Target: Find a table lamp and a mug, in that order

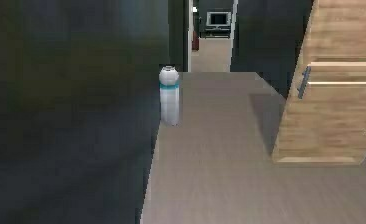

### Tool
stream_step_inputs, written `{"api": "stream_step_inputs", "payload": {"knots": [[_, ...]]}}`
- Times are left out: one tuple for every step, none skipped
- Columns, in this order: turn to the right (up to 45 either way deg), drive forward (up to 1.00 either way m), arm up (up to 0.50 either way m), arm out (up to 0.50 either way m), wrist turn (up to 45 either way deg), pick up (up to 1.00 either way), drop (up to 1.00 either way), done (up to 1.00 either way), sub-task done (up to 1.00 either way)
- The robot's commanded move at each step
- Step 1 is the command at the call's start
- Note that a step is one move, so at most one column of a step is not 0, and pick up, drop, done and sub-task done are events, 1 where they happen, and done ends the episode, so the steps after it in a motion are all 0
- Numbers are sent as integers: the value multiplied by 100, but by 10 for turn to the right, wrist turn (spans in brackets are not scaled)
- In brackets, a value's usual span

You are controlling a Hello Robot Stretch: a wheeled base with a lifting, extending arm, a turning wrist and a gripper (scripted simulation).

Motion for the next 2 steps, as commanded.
{"api": "stream_step_inputs", "payload": {"knots": [[450,0,0,0,0,0,0,0,0],[450,0,0,0,0,0,0,0,0]]}}
